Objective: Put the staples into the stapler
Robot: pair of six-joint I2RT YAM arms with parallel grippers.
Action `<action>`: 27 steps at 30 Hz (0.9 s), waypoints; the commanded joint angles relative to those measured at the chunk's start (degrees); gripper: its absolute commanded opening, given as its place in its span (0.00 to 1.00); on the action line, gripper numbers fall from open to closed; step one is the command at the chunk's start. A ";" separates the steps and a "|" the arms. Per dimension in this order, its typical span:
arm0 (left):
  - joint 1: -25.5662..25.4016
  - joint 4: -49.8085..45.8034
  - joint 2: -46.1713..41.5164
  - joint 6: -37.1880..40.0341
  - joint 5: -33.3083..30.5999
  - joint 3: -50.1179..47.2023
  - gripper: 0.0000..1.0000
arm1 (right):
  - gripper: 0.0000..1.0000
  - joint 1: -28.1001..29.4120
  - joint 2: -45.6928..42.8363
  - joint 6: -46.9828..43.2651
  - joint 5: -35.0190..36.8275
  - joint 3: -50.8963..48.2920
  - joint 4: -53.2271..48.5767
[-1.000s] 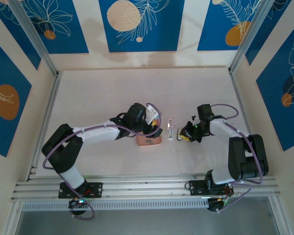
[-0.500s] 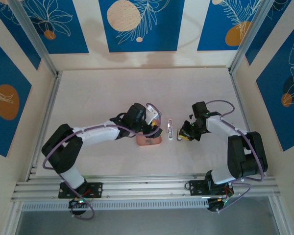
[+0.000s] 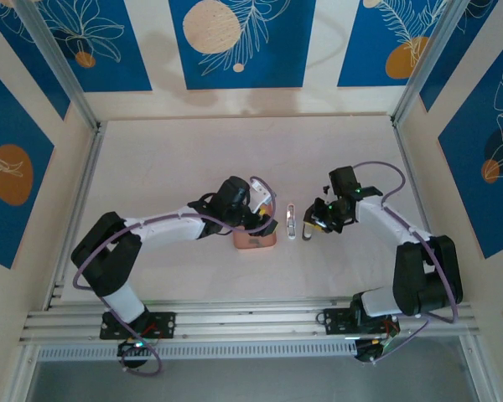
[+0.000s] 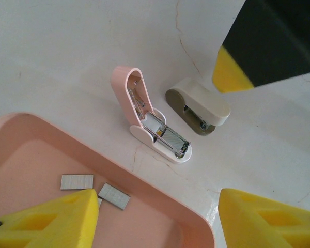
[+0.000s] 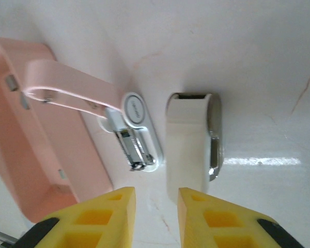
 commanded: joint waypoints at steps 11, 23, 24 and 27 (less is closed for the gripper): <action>0.94 -6.31 5.53 2.63 4.69 10.17 0.64 | 0.36 -0.91 -8.45 -0.52 -1.42 -1.26 -0.43; 3.40 -19.94 23.47 4.43 13.55 34.73 0.63 | 0.44 -5.73 -16.16 0.31 -4.20 -9.29 1.98; 3.50 -20.96 24.94 4.57 14.03 36.47 0.63 | 0.44 -5.78 -16.37 0.44 -3.98 -9.65 1.89; 3.45 -24.02 29.16 4.27 15.77 41.74 0.63 | 0.45 -5.90 -17.26 0.31 -3.53 -10.68 1.72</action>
